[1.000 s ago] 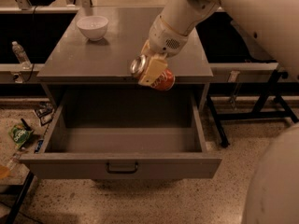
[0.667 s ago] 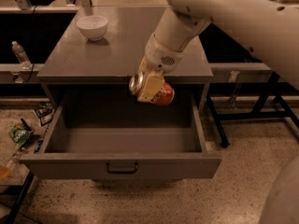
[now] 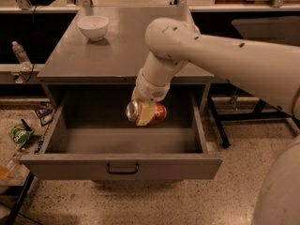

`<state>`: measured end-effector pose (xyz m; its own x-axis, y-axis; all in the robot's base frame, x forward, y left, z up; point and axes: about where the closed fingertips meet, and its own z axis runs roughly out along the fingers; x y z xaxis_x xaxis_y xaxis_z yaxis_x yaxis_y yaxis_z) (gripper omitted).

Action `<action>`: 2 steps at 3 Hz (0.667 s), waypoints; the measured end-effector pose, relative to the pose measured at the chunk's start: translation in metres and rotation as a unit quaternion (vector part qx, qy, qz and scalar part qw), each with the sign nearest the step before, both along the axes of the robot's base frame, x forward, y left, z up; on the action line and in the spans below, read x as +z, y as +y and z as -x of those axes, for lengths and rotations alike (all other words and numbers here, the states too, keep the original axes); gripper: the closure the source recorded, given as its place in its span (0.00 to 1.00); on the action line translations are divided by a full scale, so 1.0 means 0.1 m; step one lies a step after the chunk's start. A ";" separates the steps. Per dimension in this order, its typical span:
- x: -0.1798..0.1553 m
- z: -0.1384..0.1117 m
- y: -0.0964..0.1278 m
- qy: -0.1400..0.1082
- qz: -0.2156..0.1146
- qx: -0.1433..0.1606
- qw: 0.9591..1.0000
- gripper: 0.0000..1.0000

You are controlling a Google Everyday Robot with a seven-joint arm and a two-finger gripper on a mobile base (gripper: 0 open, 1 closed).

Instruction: Place coke can into top drawer

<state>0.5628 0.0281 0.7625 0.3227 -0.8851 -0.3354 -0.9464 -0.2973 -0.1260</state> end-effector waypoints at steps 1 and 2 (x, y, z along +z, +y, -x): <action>-0.43 -0.07 -0.04 -0.001 0.043 0.005 0.999 0.85; -0.69 -0.12 -0.11 0.004 0.072 -0.024 0.997 0.62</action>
Offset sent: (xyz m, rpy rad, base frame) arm 0.0206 -0.0191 -0.0974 -0.2129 0.0197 -0.1265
